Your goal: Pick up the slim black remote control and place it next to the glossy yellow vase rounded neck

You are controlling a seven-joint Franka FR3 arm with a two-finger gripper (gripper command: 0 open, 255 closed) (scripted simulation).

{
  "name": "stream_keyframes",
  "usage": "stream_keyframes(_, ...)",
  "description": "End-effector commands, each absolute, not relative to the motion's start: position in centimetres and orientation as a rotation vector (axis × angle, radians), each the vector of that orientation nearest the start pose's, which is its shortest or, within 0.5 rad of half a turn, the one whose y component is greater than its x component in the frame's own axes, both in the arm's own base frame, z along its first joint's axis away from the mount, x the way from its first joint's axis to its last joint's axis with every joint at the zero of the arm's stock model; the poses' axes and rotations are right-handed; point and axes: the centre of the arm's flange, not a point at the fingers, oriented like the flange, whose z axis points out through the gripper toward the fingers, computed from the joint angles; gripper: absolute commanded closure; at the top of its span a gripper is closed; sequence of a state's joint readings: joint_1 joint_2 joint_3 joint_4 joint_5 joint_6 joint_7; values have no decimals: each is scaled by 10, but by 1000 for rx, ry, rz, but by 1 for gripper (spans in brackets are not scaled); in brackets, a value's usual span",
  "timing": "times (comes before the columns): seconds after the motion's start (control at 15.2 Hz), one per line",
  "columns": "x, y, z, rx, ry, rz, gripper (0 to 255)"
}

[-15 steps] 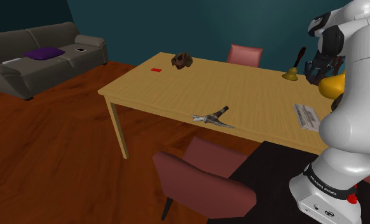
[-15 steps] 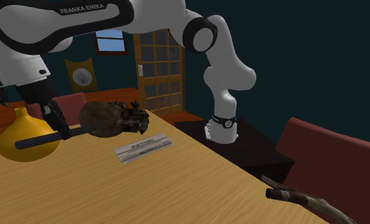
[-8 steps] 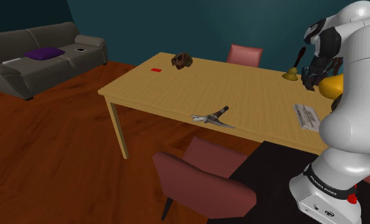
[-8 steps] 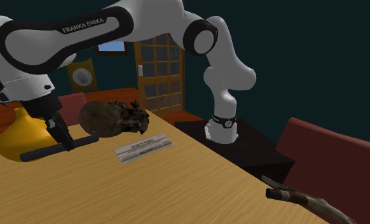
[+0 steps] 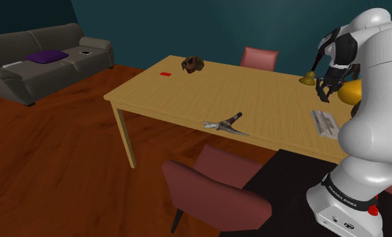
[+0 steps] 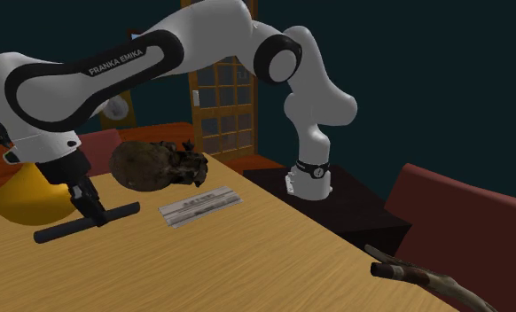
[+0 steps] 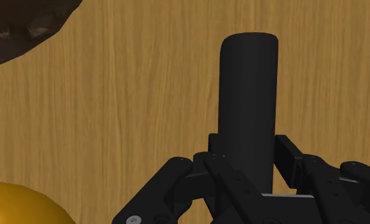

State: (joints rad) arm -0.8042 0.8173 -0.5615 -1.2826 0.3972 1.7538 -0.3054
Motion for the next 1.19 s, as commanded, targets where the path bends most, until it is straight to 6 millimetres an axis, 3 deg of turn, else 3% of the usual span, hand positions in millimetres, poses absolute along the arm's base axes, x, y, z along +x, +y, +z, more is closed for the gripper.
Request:
stream_keyframes(0.0, 270, -661, 281, -2564, 1531, 265, 255)
stream_keyframes(0.4, 270, -661, 247, -2564, 1531, 265, 255)
stream_keyframes(0.92, 270, -661, 247, -2564, 1531, 265, 255)
stream_keyframes(0.99, 270, -661, 247, -2564, 1531, 265, 0)
stream_keyframes(1.12, 270, -661, 247, -2564, 1531, 265, 0)
